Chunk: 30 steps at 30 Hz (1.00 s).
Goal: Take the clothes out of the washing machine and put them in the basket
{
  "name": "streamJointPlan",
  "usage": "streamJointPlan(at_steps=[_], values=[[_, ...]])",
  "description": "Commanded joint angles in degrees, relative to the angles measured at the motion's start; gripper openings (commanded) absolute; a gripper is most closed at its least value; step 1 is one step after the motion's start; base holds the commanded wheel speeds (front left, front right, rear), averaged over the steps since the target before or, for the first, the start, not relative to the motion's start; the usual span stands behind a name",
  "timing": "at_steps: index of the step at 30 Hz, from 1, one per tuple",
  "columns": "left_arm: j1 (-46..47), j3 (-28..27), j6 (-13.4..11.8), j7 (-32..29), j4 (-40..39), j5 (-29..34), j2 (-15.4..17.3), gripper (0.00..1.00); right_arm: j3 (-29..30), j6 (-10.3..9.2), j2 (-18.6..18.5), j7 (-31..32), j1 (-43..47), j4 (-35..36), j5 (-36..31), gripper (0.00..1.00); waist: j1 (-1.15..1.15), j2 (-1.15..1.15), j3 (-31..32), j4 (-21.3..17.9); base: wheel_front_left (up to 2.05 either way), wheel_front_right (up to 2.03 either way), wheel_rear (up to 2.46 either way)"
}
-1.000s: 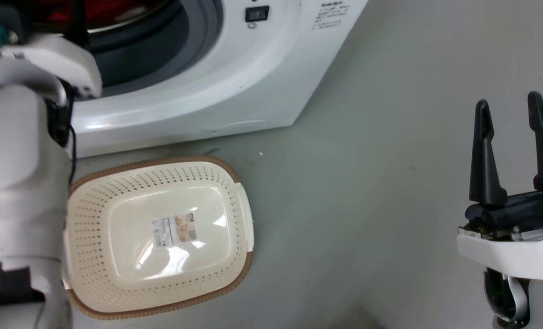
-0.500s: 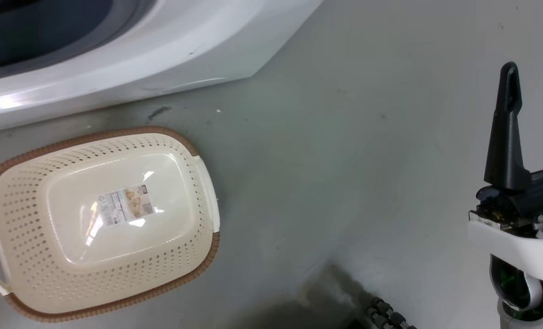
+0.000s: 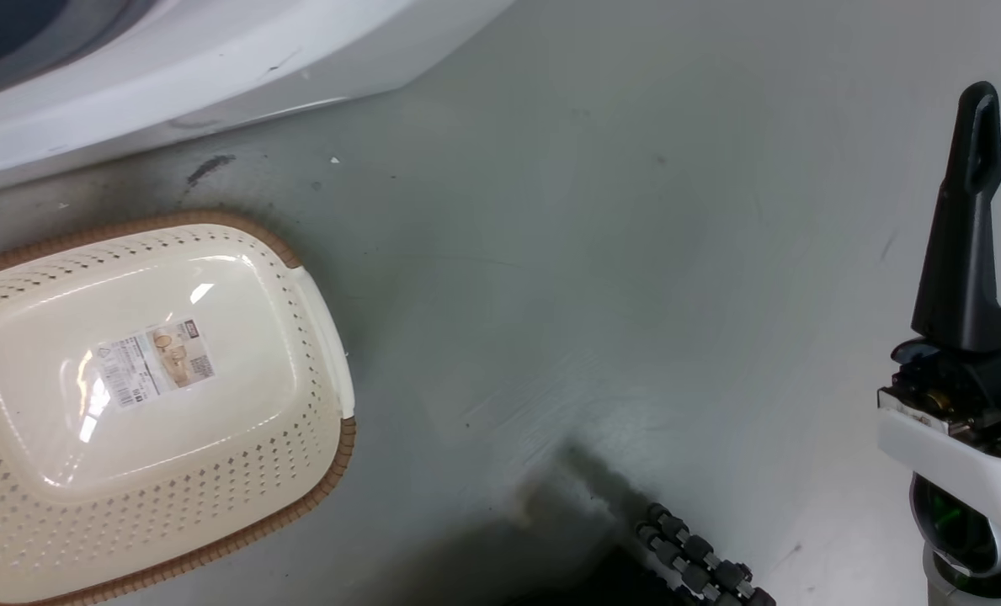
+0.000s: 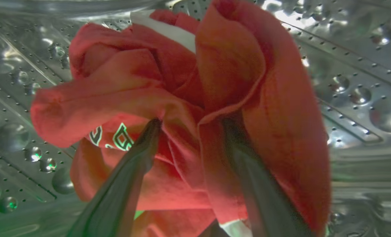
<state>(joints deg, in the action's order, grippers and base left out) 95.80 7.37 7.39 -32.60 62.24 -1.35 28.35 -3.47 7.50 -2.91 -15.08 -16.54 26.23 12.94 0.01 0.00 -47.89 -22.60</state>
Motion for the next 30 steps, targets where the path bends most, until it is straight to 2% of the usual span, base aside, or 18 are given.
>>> streamJointPlan(at_steps=[1,9,20,21,22,30], values=[[2.15,0.52,-0.01,-2.07,0.23,-0.18,0.14,1.00,-0.22,-0.02,0.04,-0.15,-1.19,0.76,0.49,1.00,-0.01,0.00,-0.93,-0.85,0.00,0.00,0.00],[6.44,1.50,-0.60,-10.30,1.29,0.10,1.39,1.00,-0.63,-0.02,0.04,-0.14,-1.27,2.25,1.25,1.00,-0.01,0.00,-3.59,-2.43,0.00,0.00,0.00],[3.98,2.88,-1.14,-10.32,1.66,-0.08,2.90,1.00,-0.78,-0.02,0.04,-0.14,-1.80,2.71,2.16,1.00,-0.01,0.00,-5.70,-3.48,0.00,0.00,0.00],[3.95,2.96,-1.13,-10.14,1.70,-0.23,2.88,0.76,-0.70,-0.02,0.04,-0.14,-1.85,2.69,2.15,1.00,-0.01,0.00,-5.75,-3.47,0.00,0.00,0.00],[3.91,3.25,-1.01,-10.07,1.66,-0.14,2.82,0.00,-0.66,-0.02,0.04,-0.14,-1.88,2.68,2.12,1.00,-0.01,0.00,-5.79,-3.45,0.00,0.00,0.00],[4.45,3.97,-0.65,-6.52,1.11,-1.14,2.95,0.00,-1.05,-0.02,0.04,-0.14,-2.38,2.52,1.15,1.00,-0.01,0.00,-4.72,-2.89,0.00,0.00,0.00]])
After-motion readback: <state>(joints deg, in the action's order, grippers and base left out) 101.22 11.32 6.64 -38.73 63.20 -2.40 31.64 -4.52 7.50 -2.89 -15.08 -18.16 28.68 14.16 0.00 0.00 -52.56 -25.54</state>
